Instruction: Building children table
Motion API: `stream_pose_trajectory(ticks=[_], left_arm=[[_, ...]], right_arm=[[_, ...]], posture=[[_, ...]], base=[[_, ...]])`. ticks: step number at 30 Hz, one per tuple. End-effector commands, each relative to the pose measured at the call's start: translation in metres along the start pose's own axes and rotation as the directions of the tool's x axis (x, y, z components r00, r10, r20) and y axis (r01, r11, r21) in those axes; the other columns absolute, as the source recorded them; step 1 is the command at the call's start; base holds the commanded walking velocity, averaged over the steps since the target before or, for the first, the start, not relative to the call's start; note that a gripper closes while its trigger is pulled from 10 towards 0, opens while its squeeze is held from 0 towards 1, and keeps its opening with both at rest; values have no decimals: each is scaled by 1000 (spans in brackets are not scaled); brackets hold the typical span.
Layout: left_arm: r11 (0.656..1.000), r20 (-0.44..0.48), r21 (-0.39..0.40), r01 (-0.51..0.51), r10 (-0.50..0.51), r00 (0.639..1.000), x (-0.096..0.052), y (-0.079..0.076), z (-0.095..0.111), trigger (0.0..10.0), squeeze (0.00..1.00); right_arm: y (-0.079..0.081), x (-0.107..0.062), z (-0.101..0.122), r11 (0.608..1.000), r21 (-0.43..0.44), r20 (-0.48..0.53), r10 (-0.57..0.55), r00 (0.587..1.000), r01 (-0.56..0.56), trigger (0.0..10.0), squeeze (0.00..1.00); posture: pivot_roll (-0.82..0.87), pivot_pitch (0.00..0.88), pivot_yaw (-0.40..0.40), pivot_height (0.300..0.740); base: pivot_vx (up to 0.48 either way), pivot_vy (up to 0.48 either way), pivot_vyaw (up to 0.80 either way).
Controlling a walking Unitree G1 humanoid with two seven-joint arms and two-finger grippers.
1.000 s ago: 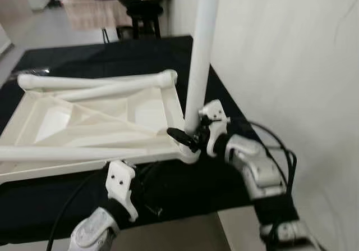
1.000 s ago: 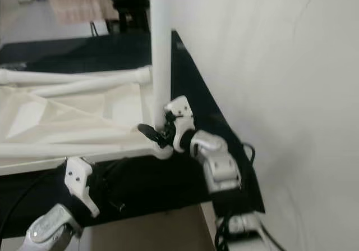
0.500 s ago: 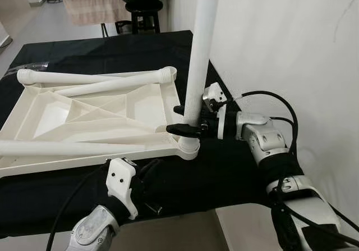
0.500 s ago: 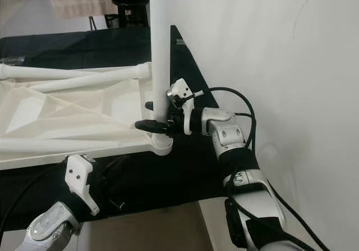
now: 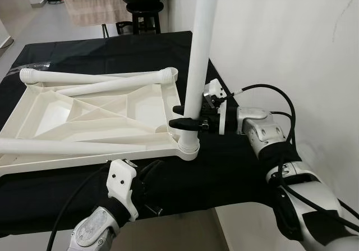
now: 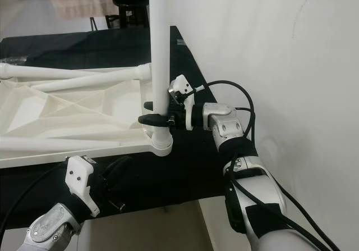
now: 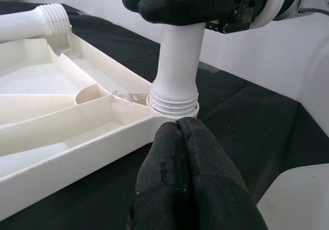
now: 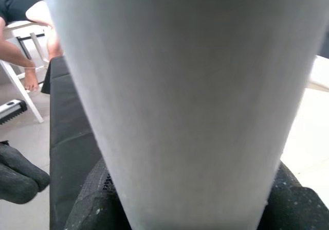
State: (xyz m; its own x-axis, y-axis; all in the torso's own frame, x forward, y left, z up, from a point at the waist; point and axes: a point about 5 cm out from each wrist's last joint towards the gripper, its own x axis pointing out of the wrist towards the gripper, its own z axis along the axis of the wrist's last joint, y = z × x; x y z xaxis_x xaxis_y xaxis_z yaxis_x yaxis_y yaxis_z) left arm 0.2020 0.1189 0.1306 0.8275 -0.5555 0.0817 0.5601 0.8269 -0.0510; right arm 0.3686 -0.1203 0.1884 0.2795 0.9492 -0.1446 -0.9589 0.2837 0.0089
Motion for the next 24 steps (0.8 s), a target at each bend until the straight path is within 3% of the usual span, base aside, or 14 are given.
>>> stream_pose_trajectory(ticks=[1, 2, 3, 4, 7, 8, 9, 10, 12, 13, 21, 22, 23, 24], left_arm=[[1000, -11, -3, 4, -4, 1000, -1, -3, 0, 10000, 0], [1000, -11, -2, 5, -5, 1000, -2, -2, 0, 10000, 0], [1000, -11, -2, 5, -5, 1000, -2, -2, 0, 10000, 0], [1000, -11, -1, 4, -4, 1000, -2, -2, 0, 10000, 0], [1000, -12, -1, 4, -4, 1000, -3, -1, 0, 10000, 0], [1000, -11, 0, 4, -4, 1000, -3, 0, 1, 10000, 0], [1000, -11, 0, 4, -4, 1000, -3, 0, 1, 10000, 0], [1000, -12, 0, 8, -8, 1000, -2, 1, 1, 10000, 0], [1000, -13, -4, 10, -10, 1000, -2, 2, 2, 10000, 0], [1000, -10, -12, 11, -11, 1000, -2, 2, 3, 10000, 0], [1000, 5, -14, -13, 13, 1000, -1, 2, 7, 10000, 0], [1000, 5, -12, -11, 11, 1000, 0, 2, 8, 10000, 0], [1000, 5, -12, -11, 11, 1000, 0, 2, 8, 10000, 0], [1000, 2, -11, -3, 3, 1000, 0, 2, 8, 10000, 0]], right_arm=[[-3, -9, -6, 998, 12, -1, -66, 998, 66, 0, 0], [-3, -13, -16, 976, 24, -21, -214, 977, 215, 0, 0], [-3, -13, -16, 976, 24, -21, -214, 977, 215, 0, 0], [-2, -16, -23, 946, 32, -38, -321, 946, 322, 0, 0], [0, -18, -27, 922, 38, -49, -384, 922, 386, 0, 0], [7, -9, -37, 793, 133, -37, -596, 802, 595, 0, 0], [7, -9, -37, 793, 133, -37, -596, 802, 595, 0, 0], [25, 2, -47, 733, 145, -43, -666, 745, 664, 0, 0], [40, 16, -43, 735, 93, -5, -674, 739, 672, 0, 0], [39, 18, -43, 757, 64, -12, -651, 759, 650, 0, 0], [38, 24, -43, 803, 78, -18, -592, 806, 591, 0, 0], [39, 25, -37, 820, 65, 10, -570, 822, 568, 8824, 0], [39, 25, -37, 820, 65, 10, -570, 822, 568, 8824, 0], [38, 25, -24, 862, 50, 61, -506, 860, 504, 10000, 1000]], posture=[[29, 51, -61, 740], [21, 47, -68, 740], [21, 47, -68, 740], [20, 47, -67, 740], [20, 47, -67, 740], [5, 51, -55, 740], [5, 51, -55, 740], [9, 58, -43, 740], [-6, 47, -33, 740], [-13, 48, -30, 740], [11, 49, -41, 740], [8, 50, -37, 740], [8, 50, -37, 740], [5, 51, -34, 740]], base=[[0, 0, 0], [0, 0, 0], [0, 0, 0], [0, 0, 0], [0, 0, 0], [0, 0, 0], [0, 0, 0], [0, 0, 0], [0, 0, 0], [0, 0, 0], [0, 0, 0], [0, 0, 0], [0, 0, 0], [0, 0, 0]])
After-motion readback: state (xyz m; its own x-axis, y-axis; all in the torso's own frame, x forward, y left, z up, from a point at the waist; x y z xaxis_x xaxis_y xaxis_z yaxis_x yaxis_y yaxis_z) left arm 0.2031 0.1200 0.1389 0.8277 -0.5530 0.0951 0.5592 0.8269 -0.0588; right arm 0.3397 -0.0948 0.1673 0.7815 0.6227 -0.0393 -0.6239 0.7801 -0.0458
